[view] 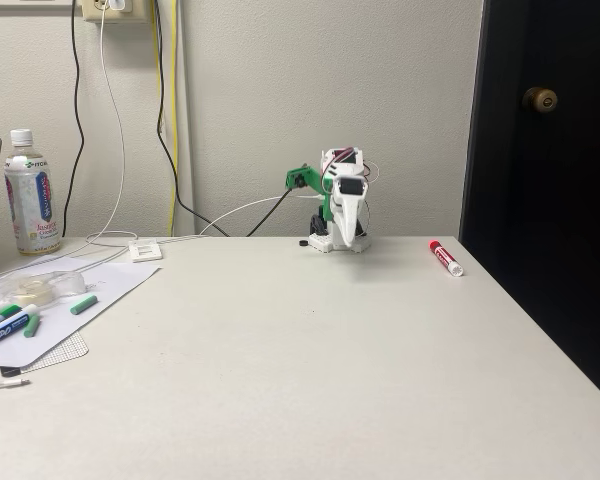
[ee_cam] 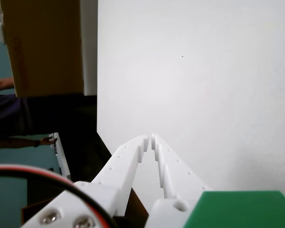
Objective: Pick up the red marker.
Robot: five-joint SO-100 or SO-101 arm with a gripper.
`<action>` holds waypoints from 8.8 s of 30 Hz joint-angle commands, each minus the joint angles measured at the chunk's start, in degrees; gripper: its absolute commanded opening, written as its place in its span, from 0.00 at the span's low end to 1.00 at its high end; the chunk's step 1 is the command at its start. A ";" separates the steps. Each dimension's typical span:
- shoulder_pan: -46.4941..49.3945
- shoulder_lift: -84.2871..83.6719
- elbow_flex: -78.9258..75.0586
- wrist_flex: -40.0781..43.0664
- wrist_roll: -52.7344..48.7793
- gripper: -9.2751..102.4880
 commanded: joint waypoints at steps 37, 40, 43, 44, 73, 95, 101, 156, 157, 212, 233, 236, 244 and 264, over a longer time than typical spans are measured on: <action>-22.41 -44.12 -78.13 27.95 -10.99 0.08; -24.26 -47.20 -83.41 32.17 -12.92 0.08; -26.28 -50.36 -88.77 37.44 -15.38 0.08; -26.98 -51.33 -90.44 39.29 -16.17 0.08; -48.78 -61.96 -86.57 52.82 -27.07 0.08; -53.53 -70.75 -75.23 52.73 -29.18 0.08; -55.90 -71.28 -71.89 50.89 -29.62 0.08; -57.30 -82.97 -56.34 32.87 -33.49 0.43; -57.22 -82.97 -56.07 32.52 -33.57 0.43; -57.57 -97.91 -53.00 15.82 -34.37 0.37; -57.48 -98.00 -53.53 16.00 -34.63 0.08; -57.30 -97.21 -53.61 16.44 -34.63 0.08; -56.78 -93.60 -53.70 17.40 -35.07 0.08; -56.69 -92.02 -55.46 17.93 -35.24 0.08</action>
